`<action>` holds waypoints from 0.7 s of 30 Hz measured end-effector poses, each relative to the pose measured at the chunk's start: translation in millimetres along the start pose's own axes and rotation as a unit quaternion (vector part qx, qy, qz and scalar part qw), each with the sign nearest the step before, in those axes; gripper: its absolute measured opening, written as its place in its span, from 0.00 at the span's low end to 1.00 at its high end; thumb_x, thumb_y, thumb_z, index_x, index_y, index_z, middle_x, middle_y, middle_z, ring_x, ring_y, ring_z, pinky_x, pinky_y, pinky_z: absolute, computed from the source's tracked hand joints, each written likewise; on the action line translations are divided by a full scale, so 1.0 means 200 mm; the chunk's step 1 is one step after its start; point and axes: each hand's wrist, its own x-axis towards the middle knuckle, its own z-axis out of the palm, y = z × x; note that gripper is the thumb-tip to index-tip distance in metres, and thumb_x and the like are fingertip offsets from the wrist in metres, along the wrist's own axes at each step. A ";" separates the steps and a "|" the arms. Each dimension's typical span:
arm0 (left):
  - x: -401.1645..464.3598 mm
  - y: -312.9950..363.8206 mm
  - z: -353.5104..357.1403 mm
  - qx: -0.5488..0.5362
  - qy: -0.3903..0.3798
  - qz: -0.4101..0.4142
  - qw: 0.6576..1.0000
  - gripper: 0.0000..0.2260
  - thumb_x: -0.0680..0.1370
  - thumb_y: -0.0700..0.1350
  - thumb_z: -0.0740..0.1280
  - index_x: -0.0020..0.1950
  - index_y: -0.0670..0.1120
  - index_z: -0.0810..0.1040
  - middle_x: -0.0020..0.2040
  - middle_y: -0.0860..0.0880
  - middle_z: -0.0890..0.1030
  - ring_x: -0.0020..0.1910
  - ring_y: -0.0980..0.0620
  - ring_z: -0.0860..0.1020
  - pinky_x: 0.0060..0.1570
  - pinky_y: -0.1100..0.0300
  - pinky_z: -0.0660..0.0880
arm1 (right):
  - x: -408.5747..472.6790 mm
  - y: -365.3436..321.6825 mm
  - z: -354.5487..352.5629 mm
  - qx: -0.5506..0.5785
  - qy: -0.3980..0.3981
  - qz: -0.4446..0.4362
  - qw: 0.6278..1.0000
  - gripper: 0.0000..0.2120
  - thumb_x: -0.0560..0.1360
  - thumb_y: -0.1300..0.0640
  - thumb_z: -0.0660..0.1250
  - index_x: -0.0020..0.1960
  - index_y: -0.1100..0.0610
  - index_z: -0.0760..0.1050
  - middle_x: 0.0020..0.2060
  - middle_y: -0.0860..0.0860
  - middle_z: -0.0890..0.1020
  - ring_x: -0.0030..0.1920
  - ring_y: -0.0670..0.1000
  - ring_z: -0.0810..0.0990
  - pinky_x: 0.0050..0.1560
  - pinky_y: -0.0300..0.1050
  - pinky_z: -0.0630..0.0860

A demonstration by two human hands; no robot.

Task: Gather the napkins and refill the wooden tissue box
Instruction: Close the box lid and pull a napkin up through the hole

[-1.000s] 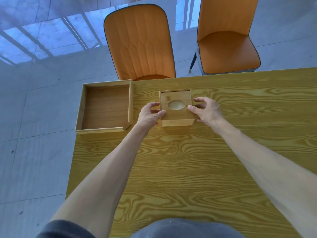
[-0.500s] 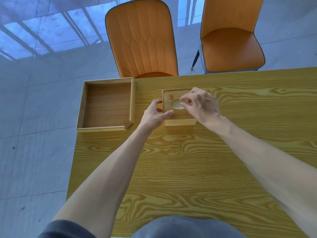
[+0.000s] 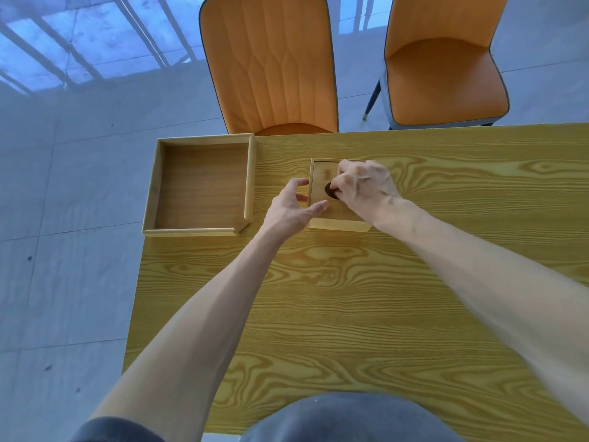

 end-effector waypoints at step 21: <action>-0.01 -0.03 0.03 -0.016 0.016 -0.007 1.000 0.31 0.74 0.55 0.74 0.74 0.54 0.66 0.58 0.51 0.77 0.53 0.48 0.81 0.56 0.45 0.79 | -0.06 0.07 0.01 0.154 0.043 0.015 0.987 0.10 0.81 0.56 0.63 0.55 0.62 0.78 0.53 0.56 0.76 0.49 0.56 0.80 0.46 0.47 0.80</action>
